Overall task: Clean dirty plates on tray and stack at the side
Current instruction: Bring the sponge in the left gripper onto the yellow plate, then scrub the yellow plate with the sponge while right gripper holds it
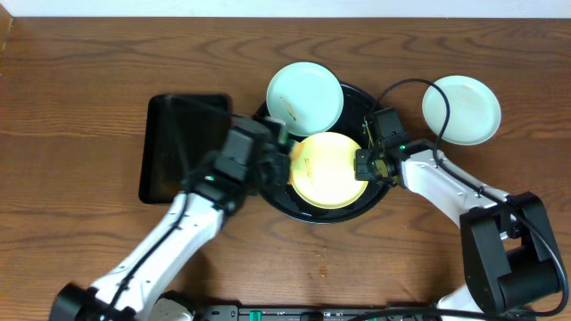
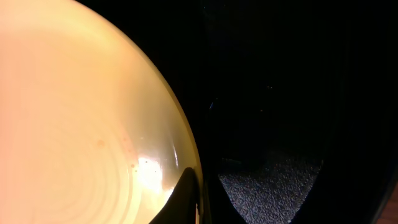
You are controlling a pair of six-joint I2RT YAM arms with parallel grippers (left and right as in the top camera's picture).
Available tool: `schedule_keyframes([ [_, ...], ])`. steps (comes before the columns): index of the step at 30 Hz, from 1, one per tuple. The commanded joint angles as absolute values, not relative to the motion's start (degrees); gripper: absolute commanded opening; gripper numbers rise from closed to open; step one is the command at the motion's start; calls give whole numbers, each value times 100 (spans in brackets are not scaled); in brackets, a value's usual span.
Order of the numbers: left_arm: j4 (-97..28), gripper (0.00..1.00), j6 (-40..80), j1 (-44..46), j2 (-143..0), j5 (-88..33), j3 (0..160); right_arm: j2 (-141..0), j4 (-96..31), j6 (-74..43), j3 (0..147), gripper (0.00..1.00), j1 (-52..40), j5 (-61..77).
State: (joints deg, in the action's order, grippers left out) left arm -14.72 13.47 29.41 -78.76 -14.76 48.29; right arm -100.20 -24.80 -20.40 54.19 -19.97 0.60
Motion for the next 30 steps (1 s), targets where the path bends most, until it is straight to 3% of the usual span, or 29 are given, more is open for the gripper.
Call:
schedule_keyframes([
  [1, -1192, 7, 1406, 3308, -8399, -631, 4952, -10116, -2484, -2117, 5249, 1, -2067, -165],
  [13, 320, 8, 1662, 3417, -9948, -727, 4952, -10116, -2484, -2112, 5249, 1, -2067, -165],
  [23, 617, 7, 1837, 3417, -10444, -735, 4950, -10116, -2482, -2112, 5249, 1, -2067, -167],
  [30, 674, 7, 2064, 3417, -10466, -1380, 4950, -10116, -2482, -2112, 5249, 1, -2067, -167],
])
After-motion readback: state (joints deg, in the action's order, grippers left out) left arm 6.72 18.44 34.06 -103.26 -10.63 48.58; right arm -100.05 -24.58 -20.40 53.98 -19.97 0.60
